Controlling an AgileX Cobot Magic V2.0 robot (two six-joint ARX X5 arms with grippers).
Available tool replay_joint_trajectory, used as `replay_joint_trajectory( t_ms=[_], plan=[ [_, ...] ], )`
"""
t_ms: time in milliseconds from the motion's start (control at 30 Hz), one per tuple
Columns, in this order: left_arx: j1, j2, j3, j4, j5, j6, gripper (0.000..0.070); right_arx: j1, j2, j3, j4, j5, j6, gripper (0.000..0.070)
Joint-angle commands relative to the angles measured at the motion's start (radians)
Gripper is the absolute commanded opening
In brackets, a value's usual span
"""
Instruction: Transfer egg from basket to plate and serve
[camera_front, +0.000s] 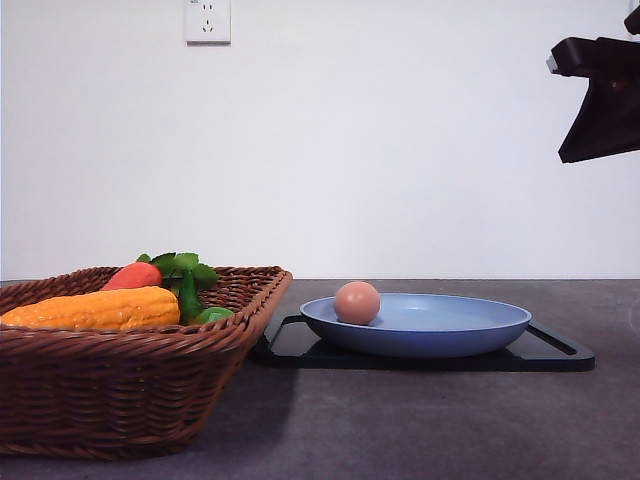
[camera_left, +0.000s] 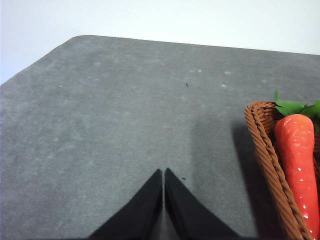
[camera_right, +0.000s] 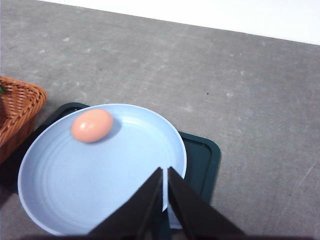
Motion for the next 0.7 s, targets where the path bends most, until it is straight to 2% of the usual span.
replay_joint_trajectory(
  t_ms=[0,167,300,433,533,667],
  plan=[
    [0.0,-0.001,-0.013,-0.041,-0.002,-0.005,0.0,0.005,0.007,0.007,0.011,0.001,0.013,0.0],
    [0.0,-0.001,-0.013,-0.041,-0.002,-0.005,0.0,0.004,-0.032,0.007,0.008,0.014,0.002,0.0],
    [0.0,-0.001,-0.013,-0.041,-0.002,-0.005,0.0,-0.004,-0.169,0.005,0.007,0.103,-0.093,0.0],
    [0.0,-0.001,-0.013,-0.041,-0.002,-0.005,0.0,-0.012,-0.325,-0.006,0.007,0.109,-0.158,0.0],
    [0.0,-0.001,-0.013,-0.041,-0.002,-0.005,0.0,-0.042,-0.445,-0.025,0.008,0.108,-0.186,0.0],
    [0.0,-0.001,-0.013,-0.041,-0.002,-0.005,0.0,-0.127,-0.596,-0.089,0.009,0.098,-0.18,0.0]
  ],
)
